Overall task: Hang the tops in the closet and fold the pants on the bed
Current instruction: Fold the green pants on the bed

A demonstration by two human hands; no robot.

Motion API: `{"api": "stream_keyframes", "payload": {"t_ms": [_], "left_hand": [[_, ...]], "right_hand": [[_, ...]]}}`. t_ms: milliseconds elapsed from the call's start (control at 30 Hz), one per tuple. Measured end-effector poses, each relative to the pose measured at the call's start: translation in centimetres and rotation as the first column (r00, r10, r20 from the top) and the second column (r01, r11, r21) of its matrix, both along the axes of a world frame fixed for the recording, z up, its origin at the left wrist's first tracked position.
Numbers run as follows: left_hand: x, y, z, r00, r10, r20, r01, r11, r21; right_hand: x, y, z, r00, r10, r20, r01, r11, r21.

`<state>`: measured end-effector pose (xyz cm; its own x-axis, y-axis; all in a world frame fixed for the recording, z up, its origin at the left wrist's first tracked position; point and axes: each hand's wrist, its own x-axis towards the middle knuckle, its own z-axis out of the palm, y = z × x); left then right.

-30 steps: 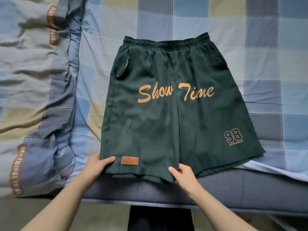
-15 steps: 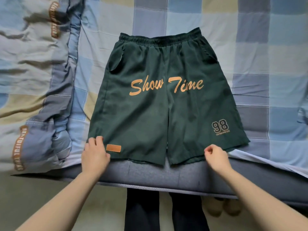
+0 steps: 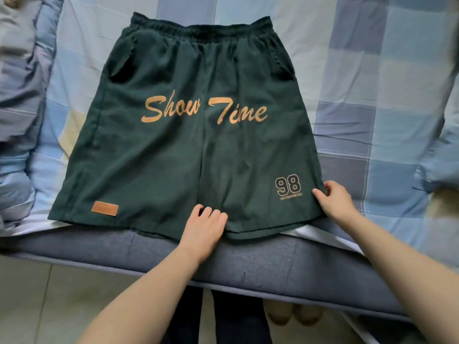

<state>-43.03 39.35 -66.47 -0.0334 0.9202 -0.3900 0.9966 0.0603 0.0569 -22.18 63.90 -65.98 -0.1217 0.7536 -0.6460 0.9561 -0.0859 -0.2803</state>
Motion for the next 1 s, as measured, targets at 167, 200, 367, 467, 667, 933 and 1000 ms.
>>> {"api": "stream_keyframes", "payload": {"t_ms": [167, 200, 367, 467, 667, 933, 1000], "left_hand": [[-0.1, 0.7, 0.7, 0.982, 0.079, 0.169, 0.005, 0.895, -0.447], [0.0, 1.5, 1.4, 0.957, 0.183, 0.227, -0.029, 0.834, -0.551], [1.1, 8.7, 4.8, 0.073, 0.817, 0.572, -0.515, 0.522, -0.680], [1.3, 13.1, 6.3, -0.405, 0.755, 0.515, -0.478, 0.306, -0.823], [0.1, 12.7, 6.2, 0.064, 0.860, 0.507, -0.778, 0.361, -0.514], [-1.9, 8.5, 5.7, 0.108, 0.795, 0.597, -0.754, 0.457, -0.472], [-2.8, 7.6, 5.2, 0.125, 0.795, 0.594, -0.745, 0.470, -0.473]], "right_hand": [[1.9, -1.0, 1.6, 0.965, -0.113, -0.235, 0.119, 0.993, 0.008], [2.1, -1.1, 2.2, 0.959, -0.135, -0.248, 0.141, 0.990, 0.006], [-0.3, -3.9, 5.9, 0.947, 0.088, -0.308, -0.044, 0.988, 0.149], [-2.9, -6.5, 8.7, 0.795, 0.419, -0.439, -0.372, 0.908, 0.193], [-7.8, -4.5, 11.3, 0.841, 0.245, -0.482, -0.324, 0.942, -0.085], [-21.4, 6.2, 4.7, 0.945, -0.029, -0.326, -0.006, 0.994, -0.107], [-24.2, 7.6, 2.8, 0.968, -0.025, -0.251, 0.001, 0.995, -0.096]]}}
